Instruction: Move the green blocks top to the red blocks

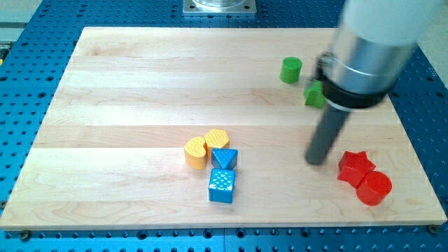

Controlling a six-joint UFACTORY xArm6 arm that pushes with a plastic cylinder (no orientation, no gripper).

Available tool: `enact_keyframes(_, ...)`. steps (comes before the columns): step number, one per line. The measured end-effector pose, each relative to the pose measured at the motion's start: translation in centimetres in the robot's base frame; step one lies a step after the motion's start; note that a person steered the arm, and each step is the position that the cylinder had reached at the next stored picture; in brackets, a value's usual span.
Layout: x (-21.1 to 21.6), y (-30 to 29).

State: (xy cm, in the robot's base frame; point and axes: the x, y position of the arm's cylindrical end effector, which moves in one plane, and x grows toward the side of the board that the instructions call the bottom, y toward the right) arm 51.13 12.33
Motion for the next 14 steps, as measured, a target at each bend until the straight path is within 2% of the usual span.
enact_keyframes(2,-16.3,-4.6)
enact_keyframes(3,-22.6,-6.1)
enact_keyframes(4,-18.0,-3.1)
enact_keyframes(5,-15.1,0.3)
enact_keyframes(6,-21.5,-0.8)
enact_keyframes(7,-24.0,1.4)
enact_keyframes(8,-28.3,-0.4)
enact_keyframes(9,-26.7,5.6)
enact_keyframes(10,-21.3,4.9)
enact_keyframes(11,-19.2,3.2)
enact_keyframes(13,-10.1,2.9)
enact_keyframes(14,-10.6,2.1)
